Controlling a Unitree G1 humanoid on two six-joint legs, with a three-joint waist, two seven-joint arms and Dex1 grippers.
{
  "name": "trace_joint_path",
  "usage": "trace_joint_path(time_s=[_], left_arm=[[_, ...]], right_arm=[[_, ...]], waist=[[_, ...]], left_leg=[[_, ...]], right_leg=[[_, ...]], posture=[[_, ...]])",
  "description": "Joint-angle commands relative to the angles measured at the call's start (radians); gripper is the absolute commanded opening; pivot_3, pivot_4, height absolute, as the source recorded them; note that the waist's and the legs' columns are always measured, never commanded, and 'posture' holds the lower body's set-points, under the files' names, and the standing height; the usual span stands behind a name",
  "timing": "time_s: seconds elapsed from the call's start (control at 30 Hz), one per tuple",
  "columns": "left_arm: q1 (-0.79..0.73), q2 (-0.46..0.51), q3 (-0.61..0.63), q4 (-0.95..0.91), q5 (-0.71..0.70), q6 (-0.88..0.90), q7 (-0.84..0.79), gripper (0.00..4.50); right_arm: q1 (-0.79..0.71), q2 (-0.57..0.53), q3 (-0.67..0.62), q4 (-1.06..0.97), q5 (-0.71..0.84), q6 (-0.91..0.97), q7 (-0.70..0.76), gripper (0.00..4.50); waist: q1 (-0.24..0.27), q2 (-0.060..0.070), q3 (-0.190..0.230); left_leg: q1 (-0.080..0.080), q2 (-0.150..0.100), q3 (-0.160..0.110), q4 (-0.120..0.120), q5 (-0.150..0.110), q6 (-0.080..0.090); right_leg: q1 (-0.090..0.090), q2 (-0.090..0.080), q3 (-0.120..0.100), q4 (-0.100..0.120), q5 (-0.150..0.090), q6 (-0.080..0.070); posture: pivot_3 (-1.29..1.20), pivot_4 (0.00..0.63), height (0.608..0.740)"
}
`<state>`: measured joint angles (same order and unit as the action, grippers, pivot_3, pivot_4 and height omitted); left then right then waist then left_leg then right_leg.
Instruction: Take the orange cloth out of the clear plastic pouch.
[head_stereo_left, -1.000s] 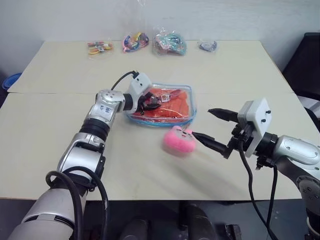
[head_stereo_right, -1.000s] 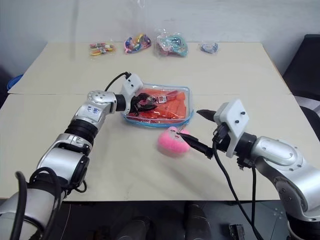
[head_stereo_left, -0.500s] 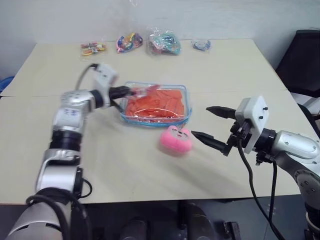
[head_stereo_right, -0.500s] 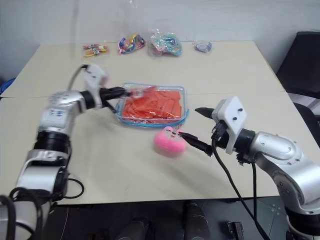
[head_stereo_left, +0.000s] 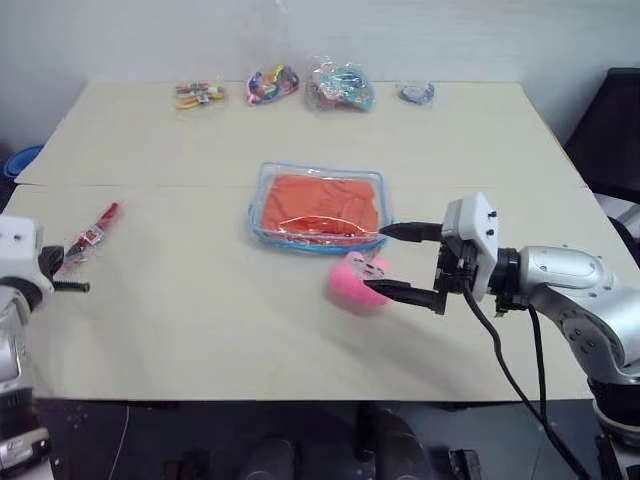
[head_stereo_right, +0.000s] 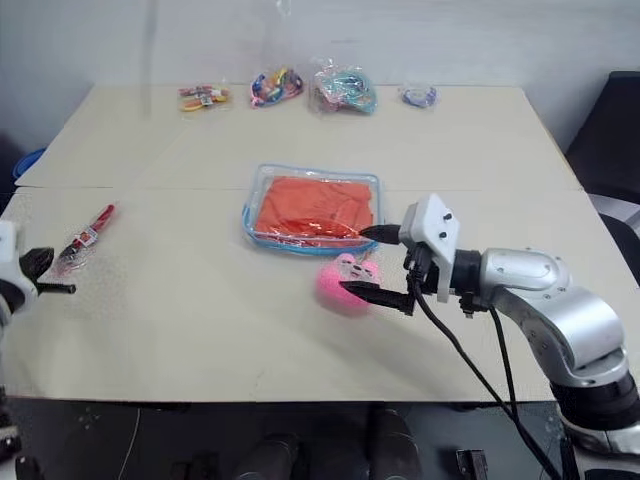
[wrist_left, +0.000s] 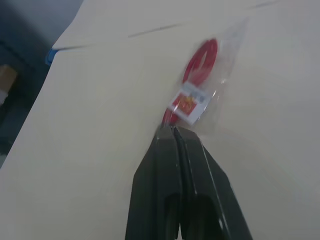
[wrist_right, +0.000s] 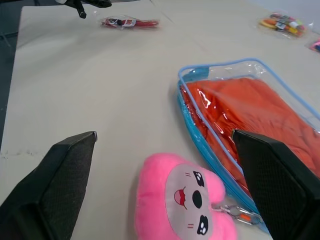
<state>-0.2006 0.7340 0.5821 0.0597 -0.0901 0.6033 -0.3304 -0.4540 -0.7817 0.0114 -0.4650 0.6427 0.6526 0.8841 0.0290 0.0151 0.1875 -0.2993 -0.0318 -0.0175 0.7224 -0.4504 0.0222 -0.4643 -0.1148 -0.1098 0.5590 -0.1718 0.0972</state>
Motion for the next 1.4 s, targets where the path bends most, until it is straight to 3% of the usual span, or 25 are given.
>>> trace_joint_path(time_s=[0.03, 0.07, 0.17, 0.3, 0.47, 0.57, 0.73, 0.83, 1.1, 1.4], left_arm=[[0.039, -0.02, 0.056, -0.112, -0.033, 0.026, 0.023, 0.41], [0.051, -0.023, 0.069, -0.125, -0.038, 0.029, 0.026, 0.54], [0.055, -0.004, 0.108, -0.161, -0.057, 0.029, 0.026, 1.55], [-0.022, 0.024, 0.108, -0.261, -0.235, 0.036, -0.126, 2.73], [-0.087, 0.115, -0.1, -0.403, -0.355, 0.018, -0.361, 2.73], [-0.151, 0.164, -0.269, -0.36, -0.285, -0.074, -0.445, 2.73], [-0.352, 0.163, -0.632, -0.08, 0.002, -0.489, -0.591, 2.73], [-0.535, 0.073, -0.76, 0.182, 0.128, -0.691, -0.583, 2.73], [-0.739, -0.048, -0.884, 0.588, 0.288, -1.015, -0.571, 2.73], [-0.773, -0.071, -0.847, 0.673, 0.198, -1.095, -0.745, 2.73]], right_arm=[[-0.041, 0.003, 0.008, 0.029, -0.022, -0.044, 0.046, 4.5], [-0.05, 0.006, 0.012, 0.041, -0.026, -0.048, 0.052, 4.5], [-0.059, 0.011, 0.014, 0.057, -0.036, -0.054, 0.066, 4.5], [-0.054, 0.018, 0.019, 0.06, -0.05, -0.061, 0.074, 4.5], [-0.03, 0.021, 0.01, 0.043, -0.066, -0.06, 0.057, 4.5], [-0.004, 0.015, 0.002, 0.017, -0.079, -0.059, 0.041, 4.5], [0.049, -0.002, -0.047, -0.038, -0.069, -0.036, 0.002, 4.5], [0.098, -0.013, -0.092, -0.092, -0.055, -0.012, -0.035, 4.5], [0.194, -0.014, -0.178, -0.198, -0.022, 0.046, -0.123, 4.5], [0.24, -0.015, -0.21, -0.241, -0.009, 0.064, -0.174, 4.5]], waist=[[-0.001, -0.001, 0.0], [-0.003, -0.001, 0.0], [-0.009, -0.001, 0.0], [-0.007, -0.001, -0.001], [-0.007, -0.001, 0.0], [-0.01, -0.001, 0.0], [-0.018, -0.001, 0.0], [-0.014, -0.001, 0.0], [-0.006, -0.001, 0.0], [-0.006, -0.001, 0.0]], left_leg=[[0.0, 0.0, 0.0, 0.0, 0.0, 0.0], [0.0, 0.0, 0.0, 0.0, 0.0, 0.0], [0.001, 0.0, 0.0, -0.001, -0.001, -0.001], [0.001, 0.001, 0.0, -0.001, -0.001, -0.002], [0.001, 0.002, 0.0, 0.001, -0.001, -0.002], [0.001, -0.001, 0.001, 0.0, -0.001, -0.002], [0.001, -0.002, 0.005, -0.001, -0.001, -0.003], [0.001, -0.002, 0.006, 0.0, 0.0, -0.003], [0.0, -0.003, 0.009, 0.0, 0.0, 0.0], [0.0, -0.004, 0.009, 0.0, 0.0, 0.002]], right_leg=[[0.0, 0.0, 0.0, 0.0, 0.0, 0.0], [0.0, 0.0, 0.0, 0.0, 0.0, 0.0], [-0.001, 0.002, 0.0, 0.0, 0.0, 0.0], [-0.001, 0.003, 0.0, 0.0, 0.0, -0.001], [0.0, 0.0, -0.001, 0.0, 0.0, -0.001], [0.0, 0.001, -0.001, 0.0, 0.0, -0.001], [0.0, 0.003, -0.001, 0.0, 0.0, -0.001], [0.0, 0.004, -0.001, 0.0, 0.0, -0.002], [-0.001, 0.003, -0.001, 0.0, 0.0, -0.001], [-0.001, 0.002, -0.001, 0.0, 0.001, 0.0]], posture=[[0.0, 0.15, 0.74], [0.0, 0.15, 0.74], [0.0, 0.15, 0.74], [0.0, 0.15, 0.74], [0.0, 0.15, 0.74], [0.0, 0.15, 0.74], [0.0, 0.15, 0.74], [0.0, 0.15, 0.74], [0.0, 0.15, 0.74], [0.0, 0.15, 0.74]])
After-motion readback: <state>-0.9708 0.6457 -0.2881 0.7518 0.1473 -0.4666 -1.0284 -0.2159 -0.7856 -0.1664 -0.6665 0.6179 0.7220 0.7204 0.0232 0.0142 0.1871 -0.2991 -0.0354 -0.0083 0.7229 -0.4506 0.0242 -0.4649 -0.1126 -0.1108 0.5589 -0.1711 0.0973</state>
